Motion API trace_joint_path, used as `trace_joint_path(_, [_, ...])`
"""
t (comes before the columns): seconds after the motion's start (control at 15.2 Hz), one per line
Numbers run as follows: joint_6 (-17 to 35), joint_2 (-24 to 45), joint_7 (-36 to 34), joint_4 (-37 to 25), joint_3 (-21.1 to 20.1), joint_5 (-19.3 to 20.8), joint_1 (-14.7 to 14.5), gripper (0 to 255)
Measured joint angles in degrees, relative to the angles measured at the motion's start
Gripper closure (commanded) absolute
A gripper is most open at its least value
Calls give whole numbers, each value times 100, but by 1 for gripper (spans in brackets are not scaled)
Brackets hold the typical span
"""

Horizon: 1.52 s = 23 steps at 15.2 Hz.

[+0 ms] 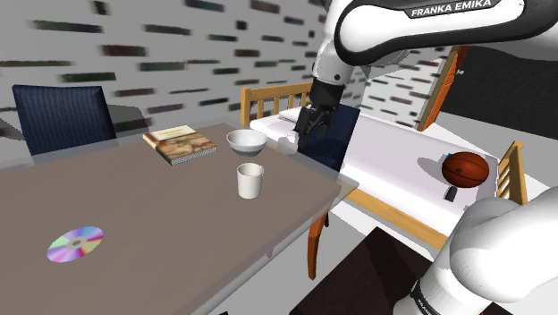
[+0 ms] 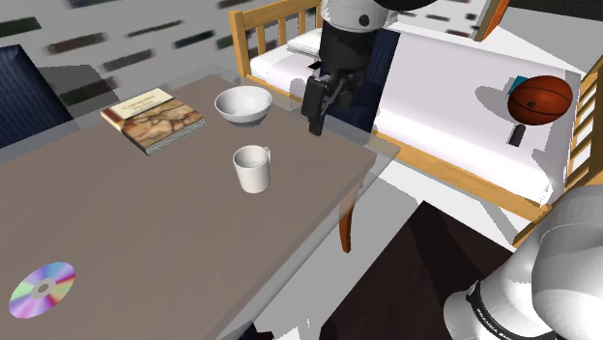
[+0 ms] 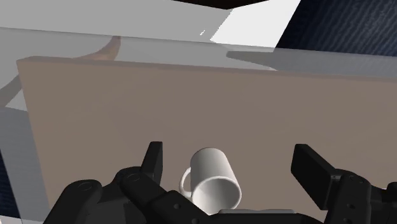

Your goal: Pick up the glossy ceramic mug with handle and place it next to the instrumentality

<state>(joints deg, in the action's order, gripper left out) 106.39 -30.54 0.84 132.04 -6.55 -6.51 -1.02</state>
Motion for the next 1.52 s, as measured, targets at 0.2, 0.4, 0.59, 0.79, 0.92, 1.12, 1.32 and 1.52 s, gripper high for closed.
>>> trace_joint_path(0.2, [291,631,-105,-277,-178,78,-23,0])
trace_joint_path(0.4, [623,1257,-217,-499,-342,197,-43,0])
trace_joint_path(0.59, [844,1956,-339,-896,-477,381,-52,0])
trace_joint_path(0.79, [1068,2612,-487,-1230,-594,596,-89,0])
trace_joint_path(0.92, [1153,3083,-566,-1546,-638,767,-113,0])
trace_joint_path(1.12, [1242,3802,-750,-2064,-704,1041,-210,0])
trace_joint_path(1.32, [1257,4441,-898,-2576,-725,1286,-331,0])
trace_joint_path(1.52, [1383,4677,-945,-2657,-712,1372,-366,0])
